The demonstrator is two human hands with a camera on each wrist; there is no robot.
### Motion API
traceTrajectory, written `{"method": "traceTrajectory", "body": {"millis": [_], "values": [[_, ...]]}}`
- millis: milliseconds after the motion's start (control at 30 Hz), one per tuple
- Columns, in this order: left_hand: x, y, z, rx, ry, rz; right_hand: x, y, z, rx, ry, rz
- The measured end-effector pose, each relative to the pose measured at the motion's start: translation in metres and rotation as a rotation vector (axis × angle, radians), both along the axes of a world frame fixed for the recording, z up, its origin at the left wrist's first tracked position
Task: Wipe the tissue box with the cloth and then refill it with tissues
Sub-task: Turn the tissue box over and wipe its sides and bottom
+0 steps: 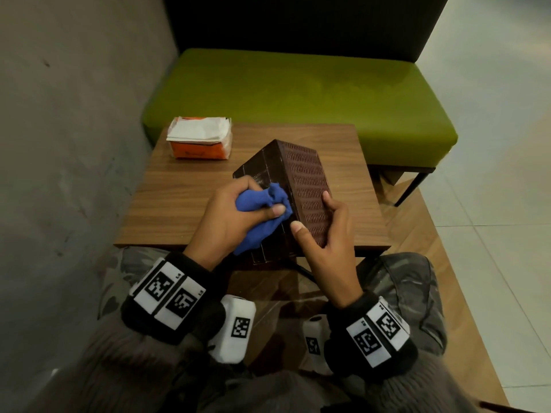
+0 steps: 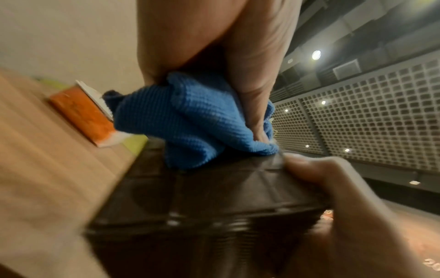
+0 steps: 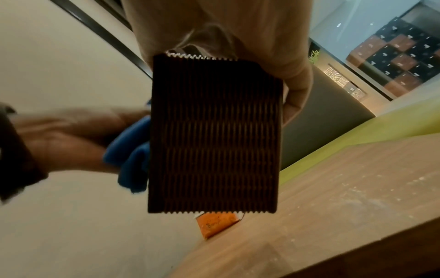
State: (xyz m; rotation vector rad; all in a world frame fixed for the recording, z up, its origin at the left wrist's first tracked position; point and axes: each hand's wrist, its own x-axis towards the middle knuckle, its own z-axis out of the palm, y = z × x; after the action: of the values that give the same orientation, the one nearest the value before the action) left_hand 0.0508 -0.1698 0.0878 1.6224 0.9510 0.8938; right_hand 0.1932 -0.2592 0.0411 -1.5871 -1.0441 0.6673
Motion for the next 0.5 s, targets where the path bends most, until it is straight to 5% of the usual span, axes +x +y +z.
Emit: {"method": "traceTrajectory", "body": {"millis": [500], "values": [[-0.001, 0.000, -0.005, -0.051, -0.021, 0.020, 0.014, -0.001, -0.002, 0.104, -0.032, 0.025]]}}
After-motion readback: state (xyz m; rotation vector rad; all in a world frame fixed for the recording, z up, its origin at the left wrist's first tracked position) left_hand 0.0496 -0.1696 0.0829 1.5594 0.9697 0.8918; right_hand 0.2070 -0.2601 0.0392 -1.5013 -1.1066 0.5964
